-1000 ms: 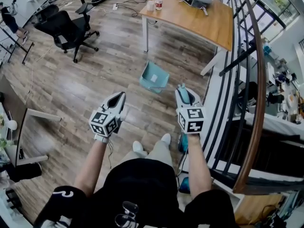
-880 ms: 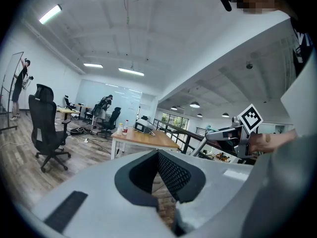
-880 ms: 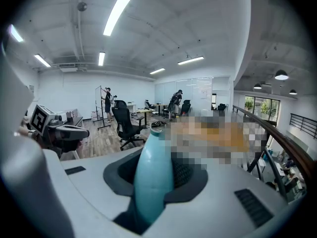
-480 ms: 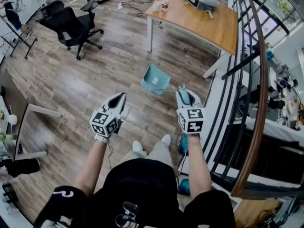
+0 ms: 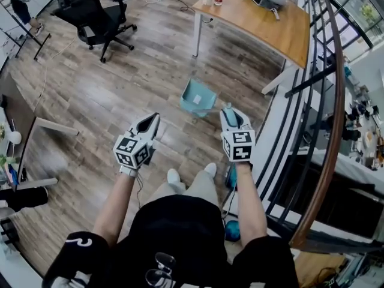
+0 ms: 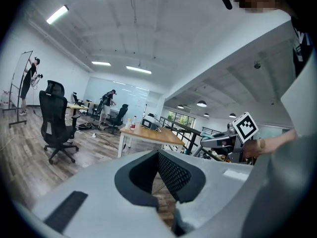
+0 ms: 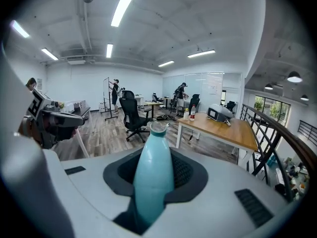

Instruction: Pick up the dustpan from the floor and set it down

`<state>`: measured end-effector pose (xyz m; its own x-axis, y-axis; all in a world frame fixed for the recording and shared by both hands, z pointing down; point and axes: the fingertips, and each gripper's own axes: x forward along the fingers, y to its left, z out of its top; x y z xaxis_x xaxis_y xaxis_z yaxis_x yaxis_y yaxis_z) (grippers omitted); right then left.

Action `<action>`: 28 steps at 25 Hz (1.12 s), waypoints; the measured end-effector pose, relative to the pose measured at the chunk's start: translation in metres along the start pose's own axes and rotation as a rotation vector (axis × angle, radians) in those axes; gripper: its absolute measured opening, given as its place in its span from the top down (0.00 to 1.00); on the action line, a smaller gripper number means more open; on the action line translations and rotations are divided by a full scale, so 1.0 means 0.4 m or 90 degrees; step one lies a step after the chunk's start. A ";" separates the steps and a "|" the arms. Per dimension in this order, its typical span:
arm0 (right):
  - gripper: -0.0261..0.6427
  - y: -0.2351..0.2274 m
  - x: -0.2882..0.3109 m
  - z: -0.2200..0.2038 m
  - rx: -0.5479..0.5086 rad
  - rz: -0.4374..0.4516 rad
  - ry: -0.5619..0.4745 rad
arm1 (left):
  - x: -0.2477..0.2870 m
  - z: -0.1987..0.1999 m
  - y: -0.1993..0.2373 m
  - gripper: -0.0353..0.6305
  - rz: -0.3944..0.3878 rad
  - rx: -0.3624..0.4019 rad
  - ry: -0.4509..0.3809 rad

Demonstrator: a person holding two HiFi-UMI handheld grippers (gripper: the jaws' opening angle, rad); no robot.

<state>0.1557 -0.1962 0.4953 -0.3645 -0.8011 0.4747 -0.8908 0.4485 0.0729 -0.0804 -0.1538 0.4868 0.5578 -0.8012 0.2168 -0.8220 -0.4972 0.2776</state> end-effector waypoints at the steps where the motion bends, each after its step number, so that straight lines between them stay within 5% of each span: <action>1: 0.83 0.005 0.013 -0.014 -0.005 0.003 0.004 | -0.003 -0.008 0.005 0.95 0.002 -0.003 0.002; 28: 0.83 0.122 0.378 -0.475 -0.026 0.094 0.187 | 0.105 -0.299 0.136 0.95 0.009 -0.072 0.128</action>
<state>0.1087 -0.2202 0.7373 -0.3897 -0.5810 0.7145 -0.8206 0.5712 0.0170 -0.0879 -0.1747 0.6229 0.5675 -0.7199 0.3996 -0.8180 -0.4373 0.3738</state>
